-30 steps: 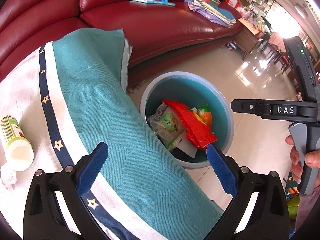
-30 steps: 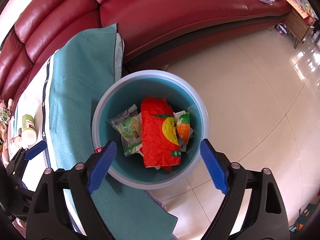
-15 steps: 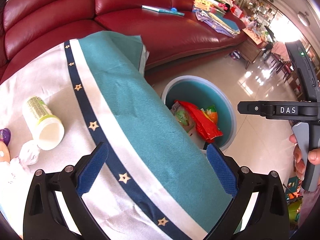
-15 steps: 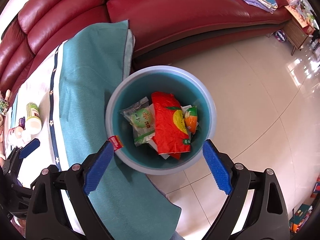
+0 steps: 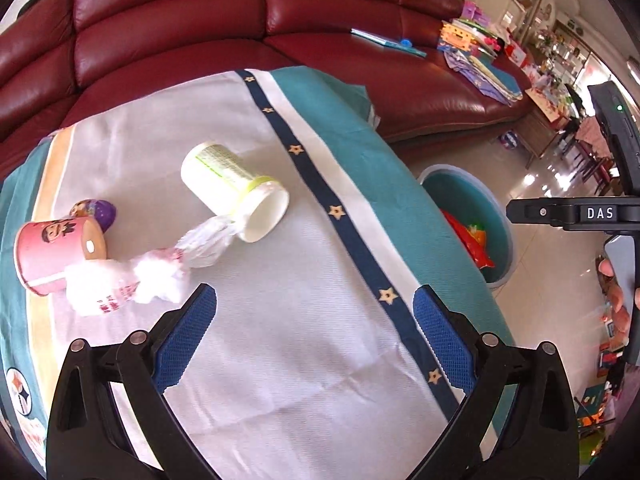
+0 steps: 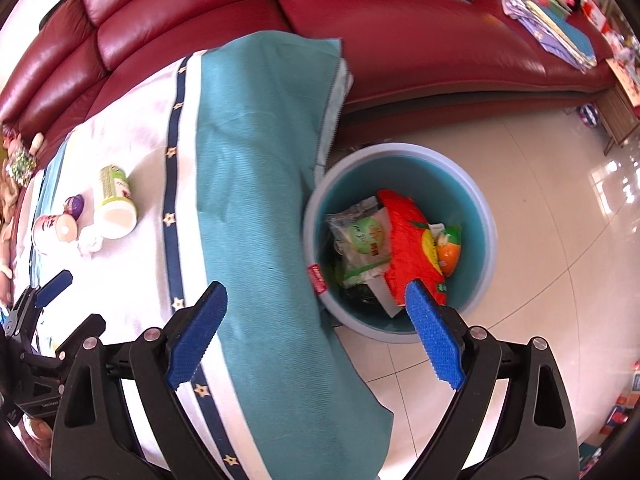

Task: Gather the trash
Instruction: 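Move both tools back over the table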

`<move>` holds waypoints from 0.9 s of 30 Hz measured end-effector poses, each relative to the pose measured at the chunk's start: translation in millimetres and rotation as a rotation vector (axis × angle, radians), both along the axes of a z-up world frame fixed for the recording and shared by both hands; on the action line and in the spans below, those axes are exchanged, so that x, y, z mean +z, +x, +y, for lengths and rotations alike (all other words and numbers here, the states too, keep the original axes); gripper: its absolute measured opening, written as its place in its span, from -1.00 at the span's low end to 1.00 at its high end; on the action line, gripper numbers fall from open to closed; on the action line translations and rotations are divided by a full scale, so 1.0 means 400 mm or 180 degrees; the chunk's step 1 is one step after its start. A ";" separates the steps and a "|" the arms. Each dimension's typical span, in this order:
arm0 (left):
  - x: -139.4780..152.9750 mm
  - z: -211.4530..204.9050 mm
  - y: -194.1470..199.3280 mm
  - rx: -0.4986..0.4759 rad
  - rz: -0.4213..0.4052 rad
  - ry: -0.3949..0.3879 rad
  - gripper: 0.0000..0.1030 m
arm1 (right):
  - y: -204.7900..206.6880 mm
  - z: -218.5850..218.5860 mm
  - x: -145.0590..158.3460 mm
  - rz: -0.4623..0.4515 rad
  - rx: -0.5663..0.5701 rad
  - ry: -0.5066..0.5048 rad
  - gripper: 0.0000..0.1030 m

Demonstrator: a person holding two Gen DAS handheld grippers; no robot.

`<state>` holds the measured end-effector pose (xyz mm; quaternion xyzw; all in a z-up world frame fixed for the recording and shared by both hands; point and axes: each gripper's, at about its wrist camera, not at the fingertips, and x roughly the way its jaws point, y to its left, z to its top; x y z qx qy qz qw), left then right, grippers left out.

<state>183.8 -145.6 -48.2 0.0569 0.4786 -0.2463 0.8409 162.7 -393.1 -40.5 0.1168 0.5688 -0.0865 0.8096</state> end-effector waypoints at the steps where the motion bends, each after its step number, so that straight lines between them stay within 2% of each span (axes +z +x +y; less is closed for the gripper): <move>1: -0.001 0.024 0.005 0.0048 -0.0008 0.0014 0.92 | 0.008 0.018 0.004 -0.0001 0.0045 -0.0013 0.68; 6: -0.008 0.143 0.032 0.0307 0.0010 0.0069 0.92 | 0.057 0.112 0.013 0.0027 0.0285 -0.0090 0.68; 14: -0.013 0.312 0.067 0.0682 0.0020 -0.0042 0.92 | 0.149 0.259 0.013 0.0119 0.0646 -0.0205 0.68; 27: -0.045 0.403 0.088 0.0836 0.0114 -0.0146 0.92 | 0.265 0.438 -0.001 0.0186 0.0993 -0.0200 0.68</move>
